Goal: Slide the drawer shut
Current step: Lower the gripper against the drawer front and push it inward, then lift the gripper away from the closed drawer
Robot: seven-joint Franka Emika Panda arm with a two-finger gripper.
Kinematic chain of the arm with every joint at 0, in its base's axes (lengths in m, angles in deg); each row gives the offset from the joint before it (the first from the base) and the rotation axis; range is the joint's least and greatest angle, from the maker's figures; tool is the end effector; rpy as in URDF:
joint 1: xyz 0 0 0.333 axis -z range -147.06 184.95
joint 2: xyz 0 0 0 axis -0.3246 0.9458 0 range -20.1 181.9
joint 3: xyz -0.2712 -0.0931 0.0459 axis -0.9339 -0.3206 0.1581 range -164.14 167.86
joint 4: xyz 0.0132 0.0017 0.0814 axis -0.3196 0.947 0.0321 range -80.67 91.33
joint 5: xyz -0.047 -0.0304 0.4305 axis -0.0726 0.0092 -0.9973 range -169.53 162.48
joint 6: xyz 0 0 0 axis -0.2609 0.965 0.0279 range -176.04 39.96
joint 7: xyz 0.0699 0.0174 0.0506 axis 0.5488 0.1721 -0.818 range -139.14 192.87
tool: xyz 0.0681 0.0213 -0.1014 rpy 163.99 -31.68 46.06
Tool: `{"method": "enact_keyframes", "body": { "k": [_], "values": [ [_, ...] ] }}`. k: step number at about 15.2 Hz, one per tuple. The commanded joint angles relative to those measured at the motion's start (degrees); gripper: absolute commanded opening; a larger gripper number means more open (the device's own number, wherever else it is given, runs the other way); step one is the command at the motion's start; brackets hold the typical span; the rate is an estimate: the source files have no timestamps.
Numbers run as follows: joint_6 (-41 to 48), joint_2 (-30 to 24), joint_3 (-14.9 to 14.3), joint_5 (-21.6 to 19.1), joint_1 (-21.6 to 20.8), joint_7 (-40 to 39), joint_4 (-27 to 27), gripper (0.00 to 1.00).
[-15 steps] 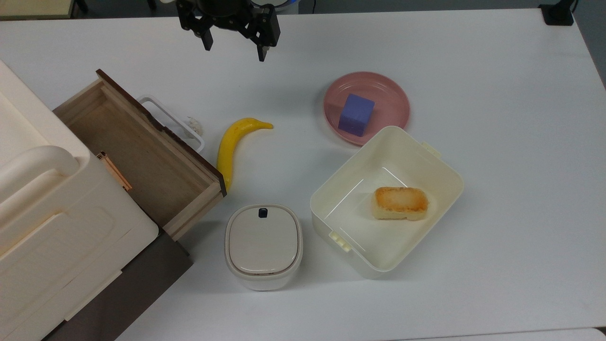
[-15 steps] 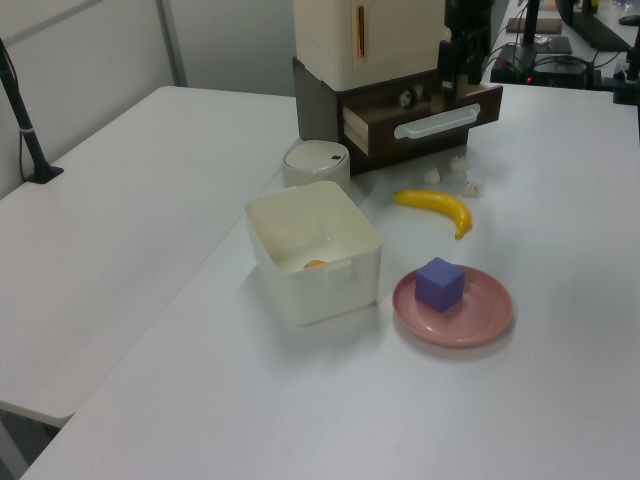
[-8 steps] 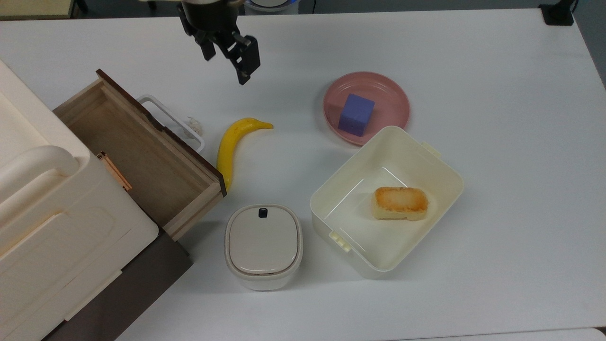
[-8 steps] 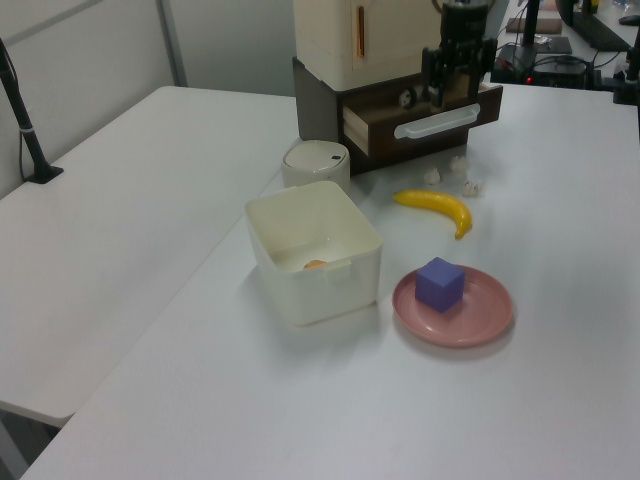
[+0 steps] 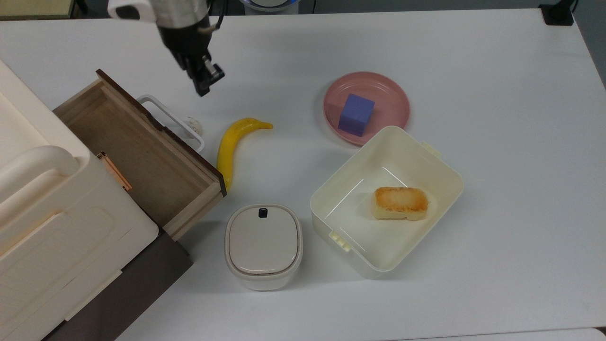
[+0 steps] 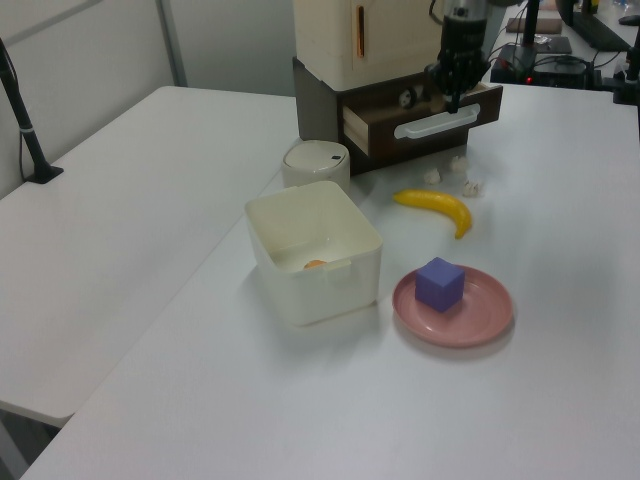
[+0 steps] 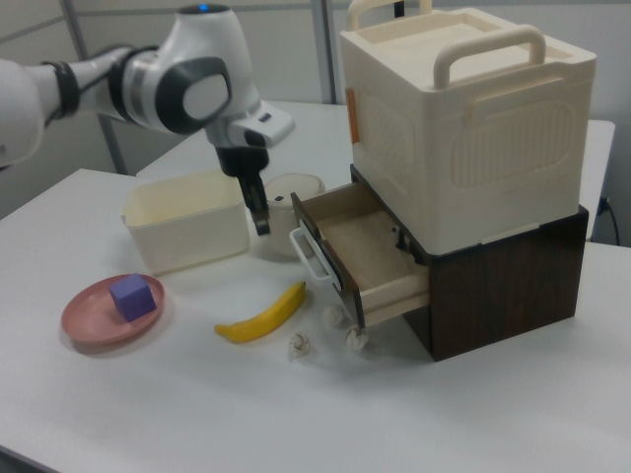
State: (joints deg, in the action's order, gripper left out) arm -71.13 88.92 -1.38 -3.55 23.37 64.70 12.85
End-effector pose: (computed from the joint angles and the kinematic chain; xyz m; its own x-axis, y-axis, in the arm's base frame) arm 0.6468 -0.0858 0.4579 0.6988 -0.7121 0.0674 -0.7111 -0.7018 -0.0429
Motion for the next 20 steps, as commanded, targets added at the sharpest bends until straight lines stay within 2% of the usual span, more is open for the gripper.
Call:
{"method": "enact_keyframes", "body": {
  "k": [1, 6, 9, 14, 16, 17, 20],
  "values": [
    [-4.43, 4.44, -0.19, 4.58, 0.84, 0.58, 1.09, 0.00],
    [-10.30, 8.41, -0.19, 7.13, 2.60, -0.39, -0.22, 0.00],
    [-14.79, 8.85, -0.28, 7.84, 3.92, -0.31, -1.63, 0.00],
    [-17.79, 14.47, -0.37, 13.82, 6.29, 0.05, -7.25, 0.00],
    [-20.76, 15.35, -0.71, 14.35, 6.38, 0.13, -8.23, 0.00],
    [-22.52, 15.45, -1.94, 14.70, 6.29, 0.48, -8.23, 0.00],
    [-23.41, 15.01, -2.12, 14.79, 6.29, 0.23, -8.32, 0.00]
  ]
}}
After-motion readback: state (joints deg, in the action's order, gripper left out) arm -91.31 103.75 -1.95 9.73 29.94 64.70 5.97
